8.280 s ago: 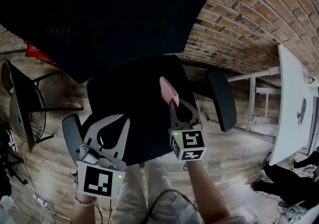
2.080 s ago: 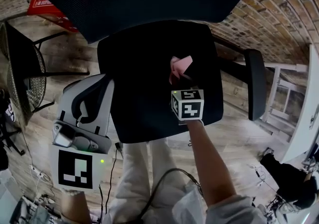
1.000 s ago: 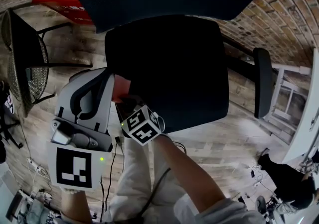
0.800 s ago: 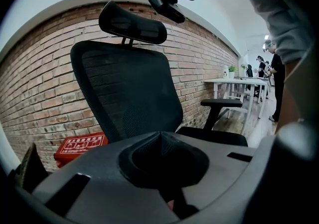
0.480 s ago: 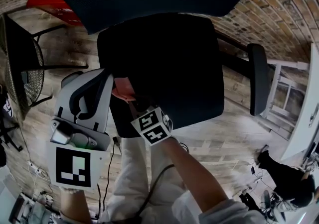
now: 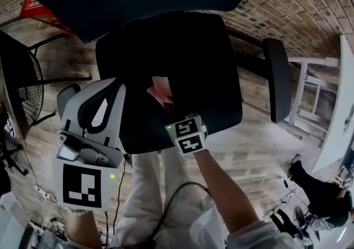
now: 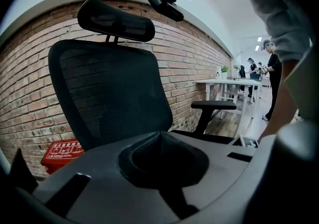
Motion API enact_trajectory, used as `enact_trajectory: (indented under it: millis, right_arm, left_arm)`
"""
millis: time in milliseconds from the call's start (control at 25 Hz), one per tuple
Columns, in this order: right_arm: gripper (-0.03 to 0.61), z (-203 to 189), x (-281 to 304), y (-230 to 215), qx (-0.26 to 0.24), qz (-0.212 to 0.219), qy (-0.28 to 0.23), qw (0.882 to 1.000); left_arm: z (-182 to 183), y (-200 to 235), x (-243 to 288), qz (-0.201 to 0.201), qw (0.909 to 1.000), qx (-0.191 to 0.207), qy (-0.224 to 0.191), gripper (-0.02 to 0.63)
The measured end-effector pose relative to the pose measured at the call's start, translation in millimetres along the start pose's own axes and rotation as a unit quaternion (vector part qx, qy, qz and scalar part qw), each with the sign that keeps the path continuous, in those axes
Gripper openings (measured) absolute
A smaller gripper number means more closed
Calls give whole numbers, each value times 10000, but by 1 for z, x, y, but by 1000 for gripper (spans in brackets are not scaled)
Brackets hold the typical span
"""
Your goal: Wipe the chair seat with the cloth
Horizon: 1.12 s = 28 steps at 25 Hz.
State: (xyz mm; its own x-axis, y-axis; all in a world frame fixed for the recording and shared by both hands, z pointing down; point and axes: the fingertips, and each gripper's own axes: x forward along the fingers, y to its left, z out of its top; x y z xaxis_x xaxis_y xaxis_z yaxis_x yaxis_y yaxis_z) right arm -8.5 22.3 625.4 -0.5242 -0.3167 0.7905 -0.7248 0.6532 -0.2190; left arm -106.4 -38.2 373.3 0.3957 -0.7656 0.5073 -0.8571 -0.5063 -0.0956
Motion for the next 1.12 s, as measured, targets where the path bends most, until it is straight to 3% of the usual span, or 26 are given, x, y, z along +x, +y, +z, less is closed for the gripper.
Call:
enact_trajectory:
  millis: [440,800,920,1120]
  right_arm:
    - [55,-18,-54,-116,716,-1236,-286,9893]
    - [55,-54,-108,-198,1538,-2328,-440,9593]
    - [55,-69,-124,-210,1734,-2508,-421,9515]
    - [55,-83,-130,-209,1944,-2468,-392,9486]
  left_arm:
    - [19,-38,19,-352,9990,270,-75,18]
    - [28,-58,26,-473,9981,396,-76,18]
    - [32,-63,26,-500,9977,454,-98,18]
    - [34,-64,24,-436,9982,392,-97,18]
